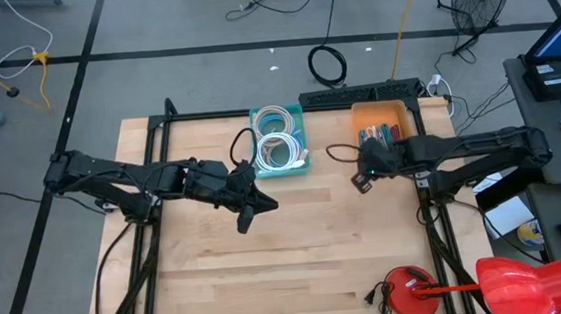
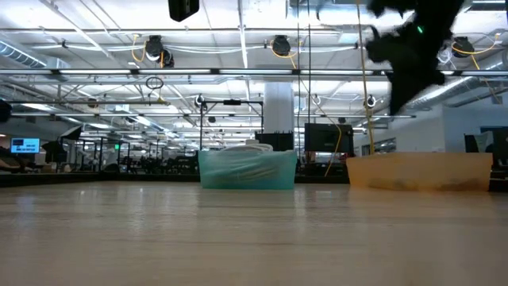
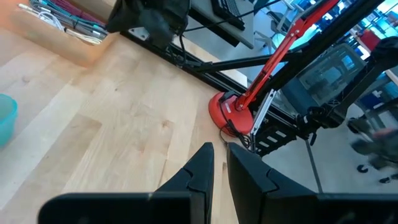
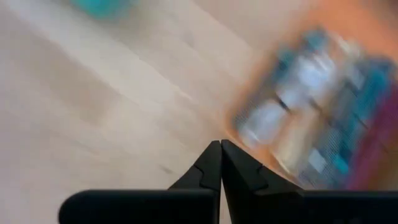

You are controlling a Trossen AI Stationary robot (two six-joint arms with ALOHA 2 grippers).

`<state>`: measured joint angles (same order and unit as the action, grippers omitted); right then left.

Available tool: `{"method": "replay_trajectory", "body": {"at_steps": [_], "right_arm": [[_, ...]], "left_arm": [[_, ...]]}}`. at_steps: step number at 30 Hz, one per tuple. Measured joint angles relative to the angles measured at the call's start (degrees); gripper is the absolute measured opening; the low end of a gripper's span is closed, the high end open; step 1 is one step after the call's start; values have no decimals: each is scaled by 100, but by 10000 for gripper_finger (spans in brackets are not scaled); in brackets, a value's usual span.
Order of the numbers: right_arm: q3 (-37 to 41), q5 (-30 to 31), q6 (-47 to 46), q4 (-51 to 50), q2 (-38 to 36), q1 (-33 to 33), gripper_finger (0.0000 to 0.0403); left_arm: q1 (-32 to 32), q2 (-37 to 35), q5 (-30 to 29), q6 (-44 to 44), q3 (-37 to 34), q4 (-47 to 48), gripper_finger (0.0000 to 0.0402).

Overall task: Pick & Place USB Port
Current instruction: Adjust the green bin

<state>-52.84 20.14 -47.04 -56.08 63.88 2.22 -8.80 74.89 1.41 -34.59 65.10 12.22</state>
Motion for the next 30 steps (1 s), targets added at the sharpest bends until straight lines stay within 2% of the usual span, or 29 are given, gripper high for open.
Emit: {"method": "replay_trajectory", "body": {"at_steps": [5,9,15,21,30], "right_arm": [[-520,-531,683,1609,132,-141,0],[-733,-689,873,2307,668,-148,0],[-1150,-1164,1160,2865,1935,2,0],[-1706,-1395,1663,2842,3003,150,0],[-2222,-1427,2005,3108,3745,190,0]], "left_arm": [[2,0,0,0,0,1,47],[2,0,2,2,0,3,47],[2,0,0,2,0,19,47],[2,0,0,-2,0,55,47],[0,0,-76,-41,0,264,47]]}}
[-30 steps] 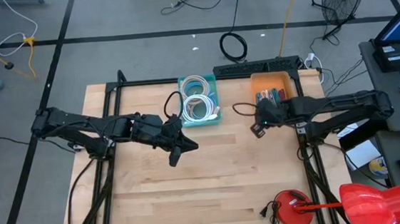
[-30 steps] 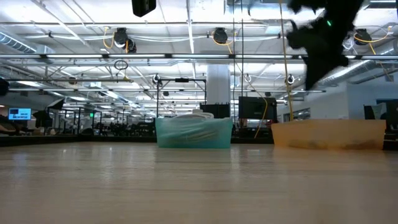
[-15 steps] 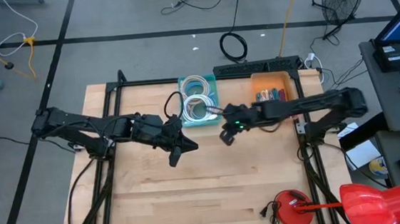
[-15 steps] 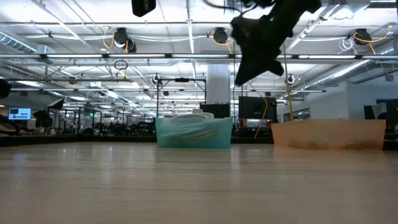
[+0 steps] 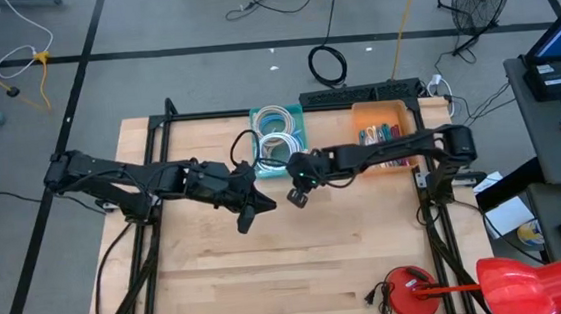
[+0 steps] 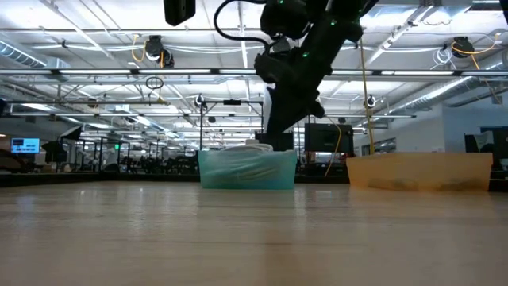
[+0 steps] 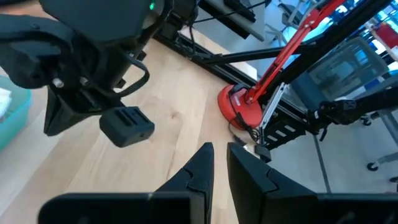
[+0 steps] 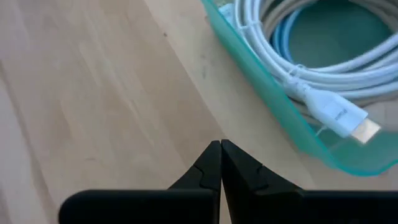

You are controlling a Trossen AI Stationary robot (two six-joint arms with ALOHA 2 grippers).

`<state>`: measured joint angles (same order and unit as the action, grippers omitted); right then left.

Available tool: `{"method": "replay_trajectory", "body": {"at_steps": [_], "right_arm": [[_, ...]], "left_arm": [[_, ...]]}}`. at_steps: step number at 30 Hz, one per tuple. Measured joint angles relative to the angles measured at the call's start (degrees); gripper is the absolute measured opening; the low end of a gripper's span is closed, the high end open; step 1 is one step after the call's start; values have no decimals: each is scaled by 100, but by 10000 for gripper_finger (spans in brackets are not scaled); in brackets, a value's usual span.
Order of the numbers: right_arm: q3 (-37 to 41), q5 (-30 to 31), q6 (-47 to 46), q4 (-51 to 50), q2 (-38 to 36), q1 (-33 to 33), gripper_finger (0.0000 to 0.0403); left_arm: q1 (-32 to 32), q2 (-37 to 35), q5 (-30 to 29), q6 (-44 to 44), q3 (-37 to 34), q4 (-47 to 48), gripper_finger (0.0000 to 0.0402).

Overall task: Pick & Place USB Port
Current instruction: Adjust the green bin

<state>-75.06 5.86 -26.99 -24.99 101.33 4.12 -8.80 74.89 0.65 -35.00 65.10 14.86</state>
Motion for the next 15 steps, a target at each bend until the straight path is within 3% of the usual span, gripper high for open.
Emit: {"method": "replay_trajectory", "body": {"at_steps": [15], "right_arm": [[-10,476,476,406,276,729,0]], "left_arm": [[-24,0,-35,0,0,128,47]]}}
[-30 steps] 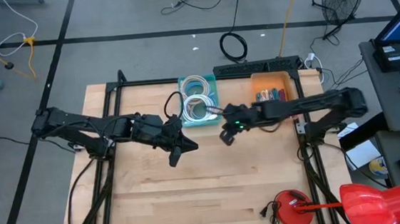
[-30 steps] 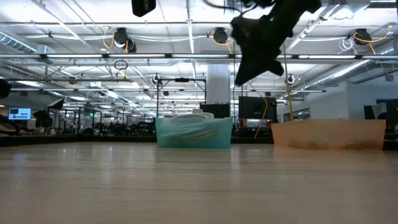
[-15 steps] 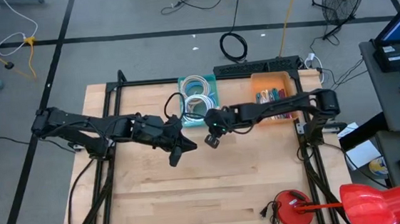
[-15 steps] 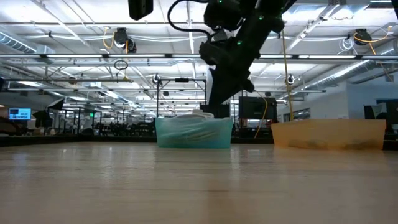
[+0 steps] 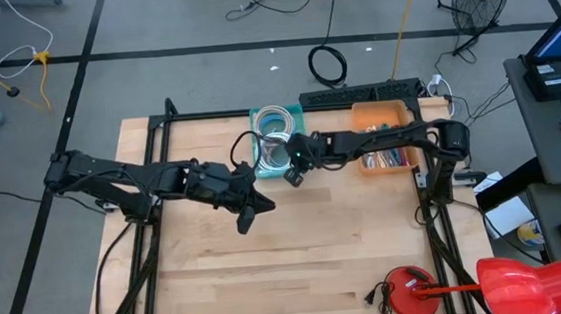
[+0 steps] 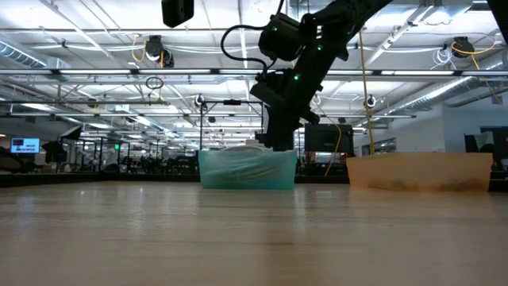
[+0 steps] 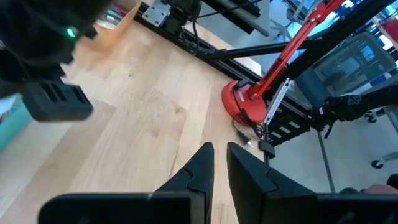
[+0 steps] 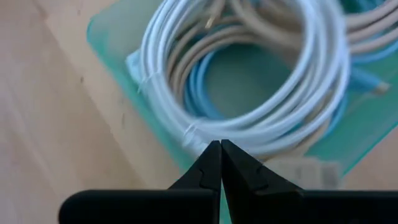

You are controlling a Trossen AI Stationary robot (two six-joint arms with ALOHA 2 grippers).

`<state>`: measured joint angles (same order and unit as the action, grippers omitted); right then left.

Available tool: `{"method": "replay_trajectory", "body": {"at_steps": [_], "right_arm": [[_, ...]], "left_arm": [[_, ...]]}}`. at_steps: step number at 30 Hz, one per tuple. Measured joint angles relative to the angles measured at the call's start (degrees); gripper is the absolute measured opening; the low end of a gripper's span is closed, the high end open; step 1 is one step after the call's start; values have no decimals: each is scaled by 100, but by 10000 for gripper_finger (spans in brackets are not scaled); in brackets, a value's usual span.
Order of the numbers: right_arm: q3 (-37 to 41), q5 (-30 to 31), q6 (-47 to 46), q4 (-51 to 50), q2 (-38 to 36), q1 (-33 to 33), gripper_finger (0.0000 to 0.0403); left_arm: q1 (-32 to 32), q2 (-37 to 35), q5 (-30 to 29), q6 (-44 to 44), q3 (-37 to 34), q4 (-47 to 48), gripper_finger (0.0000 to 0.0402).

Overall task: Pick & Place USB Port
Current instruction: Adjust the green bin

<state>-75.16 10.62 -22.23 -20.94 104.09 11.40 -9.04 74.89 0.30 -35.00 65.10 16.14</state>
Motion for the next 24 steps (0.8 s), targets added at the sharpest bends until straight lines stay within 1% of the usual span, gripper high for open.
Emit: {"method": "replay_trajectory", "body": {"at_steps": [3,5,8,9,13,16,19,24], "right_arm": [[0,-79,-46,82,-2,109,0],[0,-348,-187,94,-11,111,0],[-3,-751,-259,126,-160,-98,0],[-21,-778,-257,181,-182,-233,0],[-4,-815,-233,222,-260,-742,0],[-13,-626,-211,351,-188,-952,0],[-18,-480,-192,473,132,-944,0],[-20,-611,-231,684,558,-751,0]], "left_arm": [[0,0,0,-1,2,128,47],[0,0,0,-11,2,205,47],[-16,0,0,-26,2,225,47],[-31,0,-2,-27,2,225,47],[-87,0,-2,7,1,229,47],[-90,0,-2,41,2,261,47],[-87,0,-2,43,2,292,47],[-87,0,2,6,2,369,47]]}}
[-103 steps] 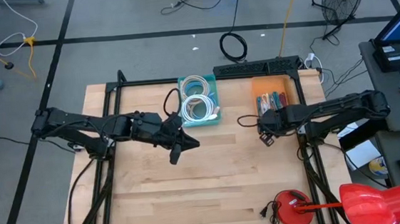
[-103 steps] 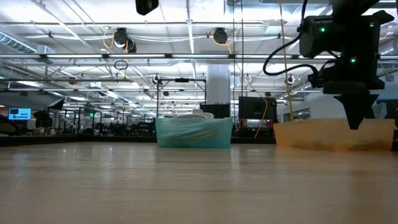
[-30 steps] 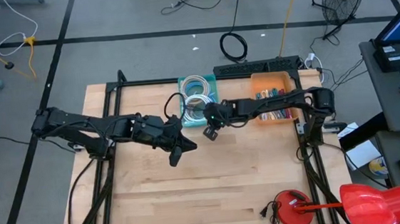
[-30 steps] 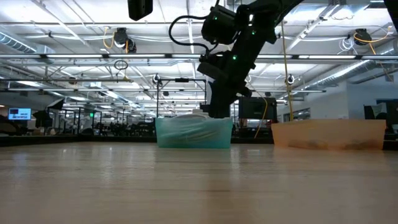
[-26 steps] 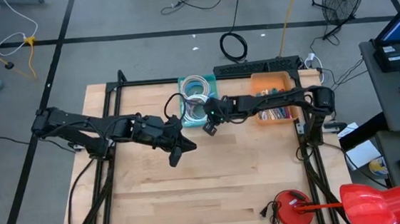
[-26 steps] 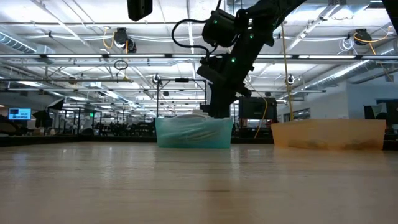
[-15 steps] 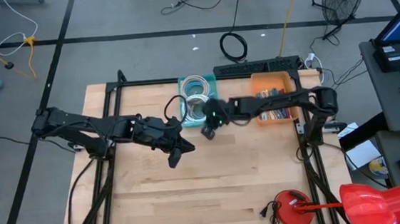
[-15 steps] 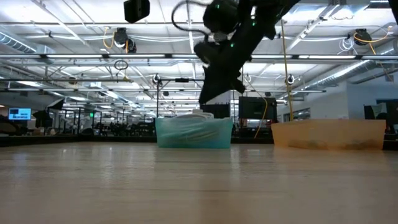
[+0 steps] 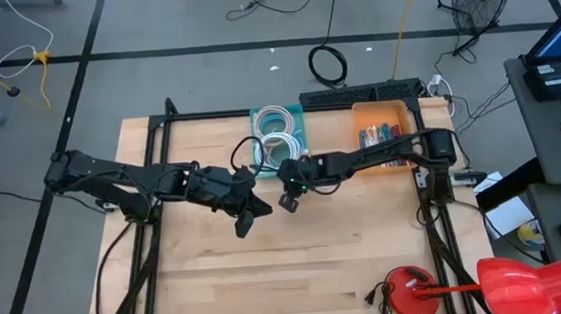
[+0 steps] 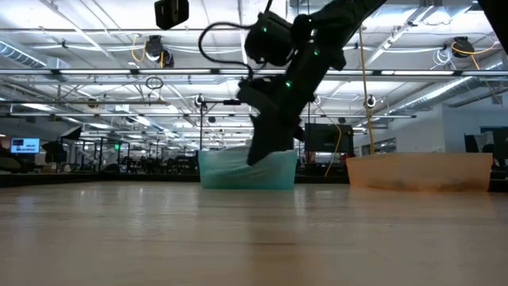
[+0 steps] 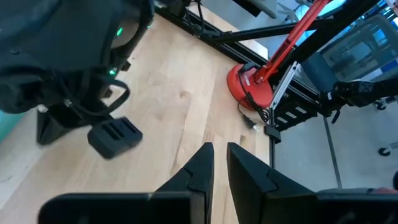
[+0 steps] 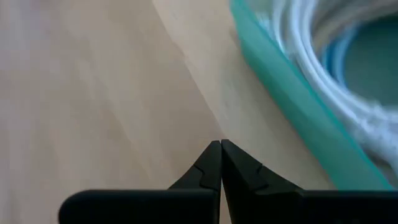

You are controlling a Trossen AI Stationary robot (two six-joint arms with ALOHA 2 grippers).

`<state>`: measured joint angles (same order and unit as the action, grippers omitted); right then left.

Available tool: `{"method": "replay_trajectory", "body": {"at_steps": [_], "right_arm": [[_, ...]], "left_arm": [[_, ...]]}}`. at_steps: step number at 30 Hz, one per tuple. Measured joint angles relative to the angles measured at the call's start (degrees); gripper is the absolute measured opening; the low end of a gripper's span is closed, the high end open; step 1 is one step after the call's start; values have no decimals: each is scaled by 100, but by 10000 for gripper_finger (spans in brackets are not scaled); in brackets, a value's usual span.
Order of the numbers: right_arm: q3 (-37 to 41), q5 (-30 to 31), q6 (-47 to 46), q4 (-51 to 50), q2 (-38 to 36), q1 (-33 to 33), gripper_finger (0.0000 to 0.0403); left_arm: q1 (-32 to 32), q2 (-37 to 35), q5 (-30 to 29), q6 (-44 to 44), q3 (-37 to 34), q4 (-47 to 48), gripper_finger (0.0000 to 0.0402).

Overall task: Pick & Place USB Port
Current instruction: Adjust the green bin

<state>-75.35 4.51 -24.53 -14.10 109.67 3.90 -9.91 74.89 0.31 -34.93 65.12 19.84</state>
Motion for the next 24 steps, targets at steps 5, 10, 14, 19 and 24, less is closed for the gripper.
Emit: {"method": "replay_trajectory", "body": {"at_steps": [5,10,14,19,24], "right_arm": [[8,414,358,-33,187,31,0],[7,918,701,5,179,75,0],[9,938,769,316,180,177,0],[9,1083,773,447,179,273,0],[9,1197,774,493,181,378,0]], "left_arm": [[-92,0,1,-114,0,22,47],[-191,0,-21,-175,0,94,47],[-234,0,-41,-273,0,116,47],[-261,0,-43,-337,0,116,47],[-292,0,-45,-403,0,116,47]]}}
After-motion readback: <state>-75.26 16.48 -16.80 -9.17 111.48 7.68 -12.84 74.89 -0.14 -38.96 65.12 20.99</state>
